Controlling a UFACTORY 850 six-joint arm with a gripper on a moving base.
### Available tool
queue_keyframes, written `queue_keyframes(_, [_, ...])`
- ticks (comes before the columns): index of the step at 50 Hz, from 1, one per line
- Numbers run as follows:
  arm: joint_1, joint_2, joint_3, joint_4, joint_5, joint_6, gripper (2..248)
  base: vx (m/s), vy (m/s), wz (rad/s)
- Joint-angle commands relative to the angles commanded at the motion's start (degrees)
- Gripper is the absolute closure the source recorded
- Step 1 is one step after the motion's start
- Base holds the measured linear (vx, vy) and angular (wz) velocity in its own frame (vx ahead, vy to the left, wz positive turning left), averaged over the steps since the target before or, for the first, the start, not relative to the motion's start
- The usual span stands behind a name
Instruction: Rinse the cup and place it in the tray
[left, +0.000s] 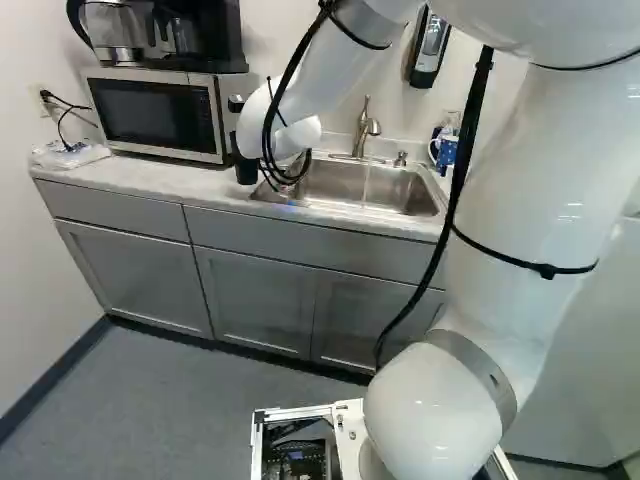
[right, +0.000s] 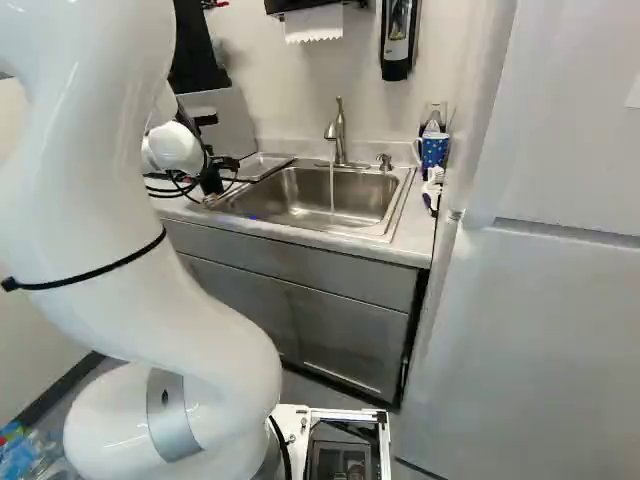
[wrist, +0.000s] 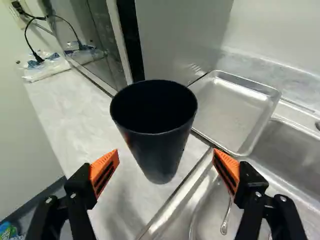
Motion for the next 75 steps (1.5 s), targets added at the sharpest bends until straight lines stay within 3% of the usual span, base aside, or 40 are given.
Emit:
queue_keyframes(33, [0.98,0.84,5.20,0.00,13.68,0.00,3,0.000,0.000,0.000])
queue_keyframes(58, [0.23,1.07,8.69,0.00,24.06,0.00,3,0.000,0.000,0.000])
queue_keyframes(75, [0.24,0.10,8.97,0.00,25.59,0.00,3,0.000,0.000,0.000])
